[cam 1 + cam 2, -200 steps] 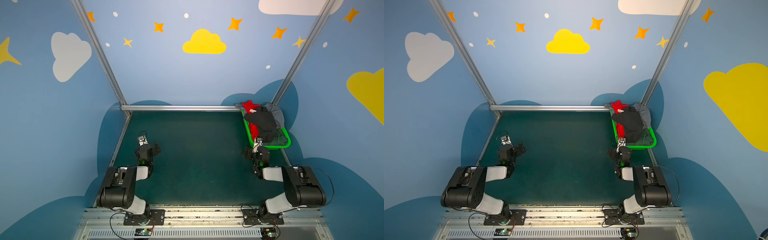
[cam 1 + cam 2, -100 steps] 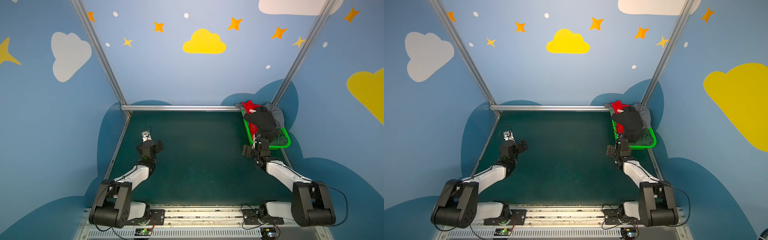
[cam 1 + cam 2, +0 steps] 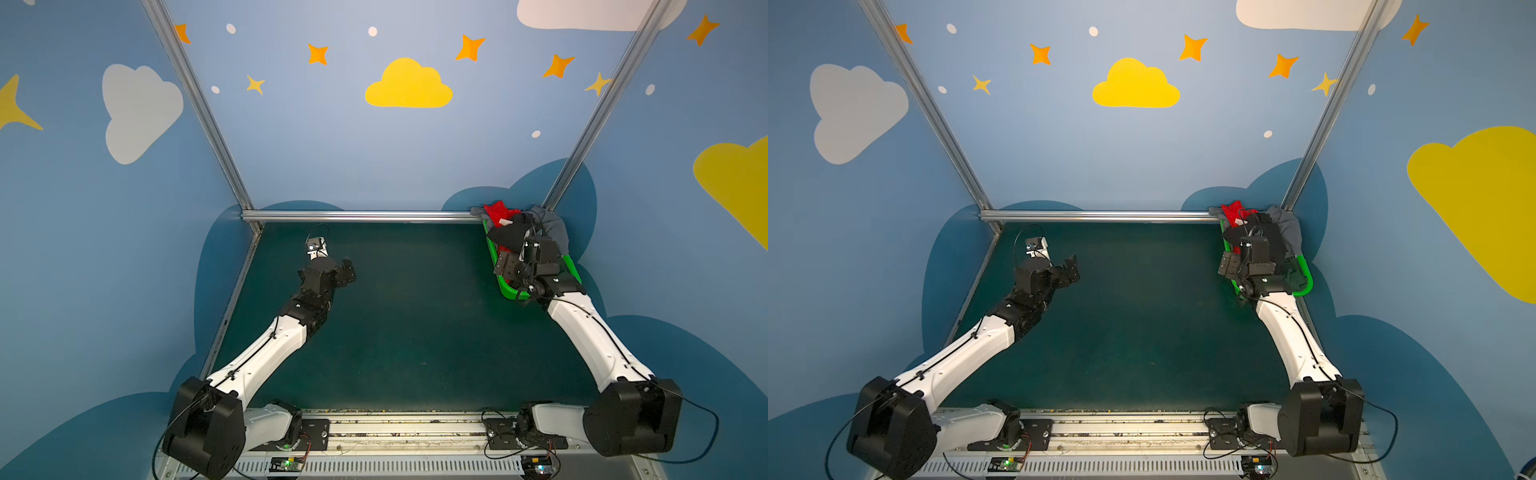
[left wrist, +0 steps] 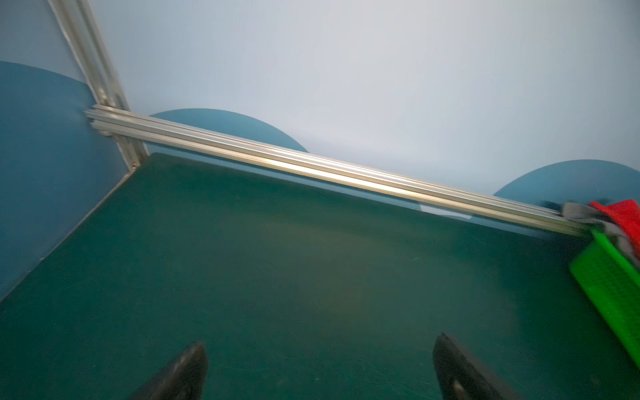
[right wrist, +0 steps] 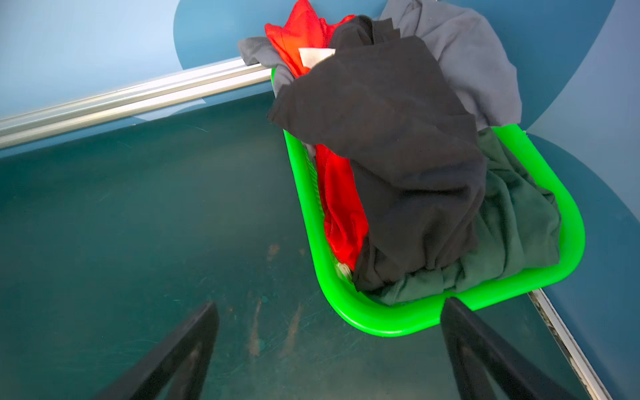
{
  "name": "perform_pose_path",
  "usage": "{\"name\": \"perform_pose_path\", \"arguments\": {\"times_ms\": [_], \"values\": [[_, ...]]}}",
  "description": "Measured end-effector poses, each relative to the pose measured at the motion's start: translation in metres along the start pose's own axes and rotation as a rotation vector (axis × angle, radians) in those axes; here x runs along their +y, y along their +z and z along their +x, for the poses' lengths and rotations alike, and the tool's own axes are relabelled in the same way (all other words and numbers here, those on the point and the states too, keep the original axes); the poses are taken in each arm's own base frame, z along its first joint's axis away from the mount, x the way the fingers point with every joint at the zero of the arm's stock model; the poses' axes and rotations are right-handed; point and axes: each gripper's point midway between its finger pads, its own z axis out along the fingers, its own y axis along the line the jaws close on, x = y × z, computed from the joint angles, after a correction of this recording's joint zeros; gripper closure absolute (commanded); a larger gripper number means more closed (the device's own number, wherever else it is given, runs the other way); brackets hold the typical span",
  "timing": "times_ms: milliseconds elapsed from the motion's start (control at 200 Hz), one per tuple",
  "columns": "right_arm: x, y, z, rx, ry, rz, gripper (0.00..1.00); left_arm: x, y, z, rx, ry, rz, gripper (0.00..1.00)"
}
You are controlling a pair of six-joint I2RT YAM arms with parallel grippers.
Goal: Fold and stack the t-shirts
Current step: 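Reach the right gripper into the green basket and grasp the black t-shirt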
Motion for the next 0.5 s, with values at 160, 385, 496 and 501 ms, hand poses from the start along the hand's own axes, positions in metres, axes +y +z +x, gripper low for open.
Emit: {"name": "perform_pose_path", "arguments": {"times_ms": [160,385,496,501], "values": [[-0.007,0.015,-0.028,0.019,0.036,0.033,0.04,-0.033,-0.006,0.010,0.066,-0.001,0.117,0.00],[-0.043,0.080,-0.047,0.152,0.103,0.112,0.17,-0.054,-0.002,0.038,0.162,0.005,0.187,0.00],[-0.054,0.118,-0.038,0.245,0.076,0.169,0.34,-0.057,0.000,0.044,0.181,-0.001,0.199,0.00],[-0.054,0.119,-0.038,0.249,0.075,0.171,0.34,-0.058,0.000,0.045,0.182,-0.001,0.199,0.00]]}}
